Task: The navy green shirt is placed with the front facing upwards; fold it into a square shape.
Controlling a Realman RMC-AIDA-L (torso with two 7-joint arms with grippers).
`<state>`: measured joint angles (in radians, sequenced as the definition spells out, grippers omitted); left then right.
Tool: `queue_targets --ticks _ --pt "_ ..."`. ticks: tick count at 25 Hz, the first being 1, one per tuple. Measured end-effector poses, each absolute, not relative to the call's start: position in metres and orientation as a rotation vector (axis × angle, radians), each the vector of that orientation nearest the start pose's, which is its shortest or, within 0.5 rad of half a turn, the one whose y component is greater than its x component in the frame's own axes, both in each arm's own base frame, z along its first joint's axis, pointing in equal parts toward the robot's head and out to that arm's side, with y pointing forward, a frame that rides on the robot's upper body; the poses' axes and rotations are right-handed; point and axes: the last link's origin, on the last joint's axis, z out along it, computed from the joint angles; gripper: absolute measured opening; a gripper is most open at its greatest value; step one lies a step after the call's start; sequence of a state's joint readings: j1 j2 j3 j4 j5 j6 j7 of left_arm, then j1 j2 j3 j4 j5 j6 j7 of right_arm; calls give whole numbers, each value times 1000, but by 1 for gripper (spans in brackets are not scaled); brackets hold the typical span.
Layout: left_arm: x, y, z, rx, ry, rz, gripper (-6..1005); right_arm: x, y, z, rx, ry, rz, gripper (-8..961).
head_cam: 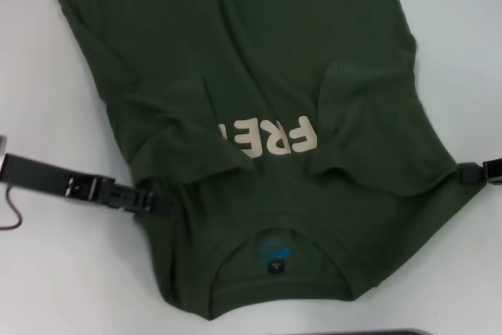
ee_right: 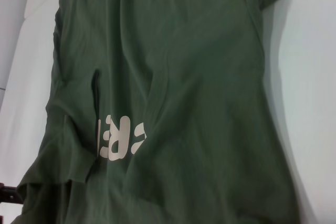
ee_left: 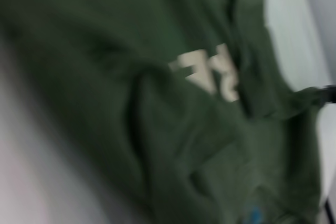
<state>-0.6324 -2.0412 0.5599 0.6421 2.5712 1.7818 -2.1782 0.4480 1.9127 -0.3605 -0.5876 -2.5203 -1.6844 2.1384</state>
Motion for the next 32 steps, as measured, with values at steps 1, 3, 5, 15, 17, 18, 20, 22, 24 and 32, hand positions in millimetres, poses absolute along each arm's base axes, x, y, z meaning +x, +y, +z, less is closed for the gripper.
queue_targets --ticks 1,3,5,15,17,18,20,22,24,32 --pt "-283 298 0 -2694 -1848 -137 869 368 267 61 -2233 1967 374 35" --pt "-273 301 -2 -2733 -1830 -182 868 368 268 60 -2233 1967 375 35" --pt "-266 303 -4 -2764 -1818 -211 868 367 268 60 -2234 1968 375 35" --pt "-250 302 -11 -2825 -1811 -300 866 367 268 59 -2232 1967 376 35" --pt "-249 302 -10 -2827 -1806 -321 866 367 269 59 -2233 1964 375 35" --pt "-249 303 -8 -2823 -1802 -333 866 367 270 59 -2234 1962 375 35" --pt "-251 304 -4 -2809 -1791 -355 866 366 270 59 -2235 1960 375 35" --pt "-256 307 5 -2774 -1770 -375 865 366 271 59 -2237 1959 375 35" --pt "-263 310 13 -2729 -1759 -389 865 366 272 59 -2238 1957 375 35" --pt "-295 316 34 -2544 -1765 -367 856 366 272 59 -2233 1954 373 35"
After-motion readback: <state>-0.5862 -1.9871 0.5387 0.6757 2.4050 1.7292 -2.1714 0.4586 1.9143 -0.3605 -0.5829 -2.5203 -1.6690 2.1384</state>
